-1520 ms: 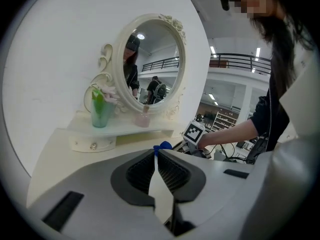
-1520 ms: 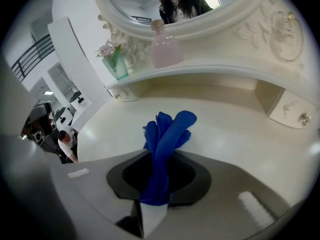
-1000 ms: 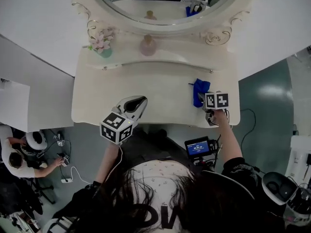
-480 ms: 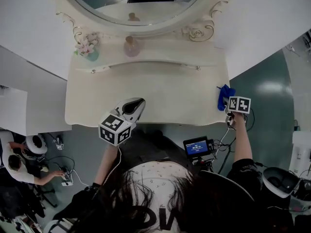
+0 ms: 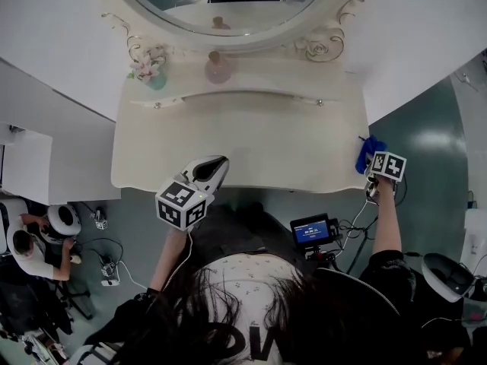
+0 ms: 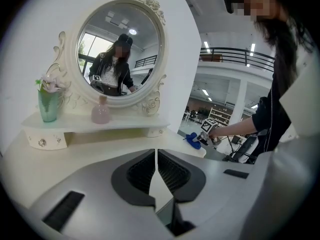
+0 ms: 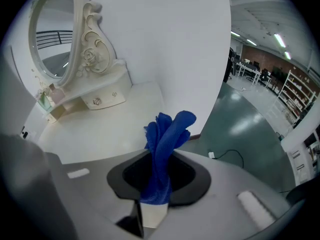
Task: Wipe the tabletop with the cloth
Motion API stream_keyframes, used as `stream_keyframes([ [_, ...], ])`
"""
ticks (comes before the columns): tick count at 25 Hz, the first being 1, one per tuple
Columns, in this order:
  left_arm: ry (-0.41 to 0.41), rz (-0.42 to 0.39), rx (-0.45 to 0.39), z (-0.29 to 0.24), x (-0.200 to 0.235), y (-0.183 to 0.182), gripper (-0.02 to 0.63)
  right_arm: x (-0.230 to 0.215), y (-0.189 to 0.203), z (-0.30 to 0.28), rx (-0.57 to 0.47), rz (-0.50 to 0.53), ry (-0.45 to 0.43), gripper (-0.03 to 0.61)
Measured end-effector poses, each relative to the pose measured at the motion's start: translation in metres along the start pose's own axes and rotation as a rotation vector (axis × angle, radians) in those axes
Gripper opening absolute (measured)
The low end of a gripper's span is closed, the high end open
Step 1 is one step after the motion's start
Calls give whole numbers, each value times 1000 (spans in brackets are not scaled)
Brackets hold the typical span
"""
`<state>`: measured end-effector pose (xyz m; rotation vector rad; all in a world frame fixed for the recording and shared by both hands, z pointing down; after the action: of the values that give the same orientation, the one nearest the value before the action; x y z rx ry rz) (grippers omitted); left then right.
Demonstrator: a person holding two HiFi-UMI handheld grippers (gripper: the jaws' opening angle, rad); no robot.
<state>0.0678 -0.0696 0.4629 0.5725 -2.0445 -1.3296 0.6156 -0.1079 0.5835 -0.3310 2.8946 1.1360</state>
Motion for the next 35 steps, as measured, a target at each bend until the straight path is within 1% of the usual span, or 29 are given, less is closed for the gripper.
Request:
stream_keyframes([
  [1, -1, 0, -2, 4, 1, 1, 3, 6, -1, 3, -4, 11, 5, 86],
  [3, -6, 2, -9, 13, 6, 2, 3, 25, -1, 9, -11, 33, -21, 86],
  [9, -38, 17, -27, 55, 26, 9, 3, 121, -4, 21, -33, 61, -186, 86],
  [13, -80, 35, -44, 96, 47, 13, 3, 201, -7, 24, -35, 118, -293, 86],
  [18, -135, 47, -63, 160, 79, 22, 3, 305, 4, 34, -25, 184, -408, 86],
  [22, -206, 66, -82, 209, 105, 32, 3, 394, 11, 38, -21, 248, -514, 86],
  [28, -285, 85, -109, 266, 132, 46, 3, 525, 37, 44, 4, 342, -684, 86],
  [35, -365, 117, -118, 328, 143, 70, 3, 655, 94, 67, 69, 447, -859, 86],
])
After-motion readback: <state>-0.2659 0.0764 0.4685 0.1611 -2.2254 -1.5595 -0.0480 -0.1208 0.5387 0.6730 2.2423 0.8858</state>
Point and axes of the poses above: the fingertips, and each gripper's own axes: z backward along the fingers, x to its left, y out of its underside, the point moved 8 cm from there along z, backward along the fingers, and after that the axes turned 11 degrees about -x, right-handed, at the moved point
